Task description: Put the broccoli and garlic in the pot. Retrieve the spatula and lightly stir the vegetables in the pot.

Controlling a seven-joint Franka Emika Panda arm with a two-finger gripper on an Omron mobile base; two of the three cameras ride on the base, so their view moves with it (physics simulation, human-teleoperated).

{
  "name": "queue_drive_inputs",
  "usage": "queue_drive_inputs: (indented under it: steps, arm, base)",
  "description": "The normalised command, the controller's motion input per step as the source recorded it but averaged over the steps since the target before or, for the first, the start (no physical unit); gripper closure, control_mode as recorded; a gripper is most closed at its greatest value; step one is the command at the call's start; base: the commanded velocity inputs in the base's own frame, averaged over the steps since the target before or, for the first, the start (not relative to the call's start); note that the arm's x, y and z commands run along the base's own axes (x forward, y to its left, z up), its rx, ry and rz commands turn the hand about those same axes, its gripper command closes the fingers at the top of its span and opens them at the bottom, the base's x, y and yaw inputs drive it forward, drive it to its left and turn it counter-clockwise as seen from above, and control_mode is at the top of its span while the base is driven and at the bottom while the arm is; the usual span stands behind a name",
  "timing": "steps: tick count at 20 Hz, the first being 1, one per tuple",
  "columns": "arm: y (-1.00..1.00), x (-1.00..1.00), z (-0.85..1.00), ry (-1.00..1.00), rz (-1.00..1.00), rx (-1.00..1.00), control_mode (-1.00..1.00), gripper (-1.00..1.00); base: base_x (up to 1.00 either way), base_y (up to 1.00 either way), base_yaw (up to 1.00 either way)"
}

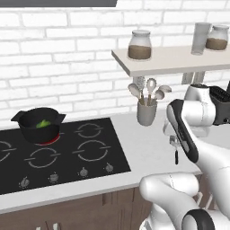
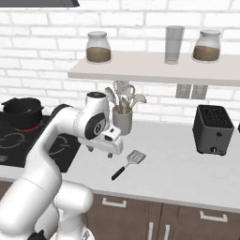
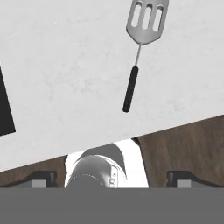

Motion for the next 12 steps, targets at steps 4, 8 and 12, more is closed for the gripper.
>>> queue_drive_inputs:
  steps: [4, 8, 12]
  arm:
    - [-0.49, -0.01, -0.22, 0.00, -0.07, 0.06, -1.00, -1.00]
    - [-0.08, 0.02, -0.40, -0.06, -0.01, 0.03, -1.00, -1.00]
    - [0.02, 0.12, -0.57, -0.12, 0.00, -0.01, -1.00, -1.00]
  base:
    - [0.00, 0.00, 0.00]
    - [0.00, 0.00, 0.00]
    - [0.00, 0.00, 0.00]
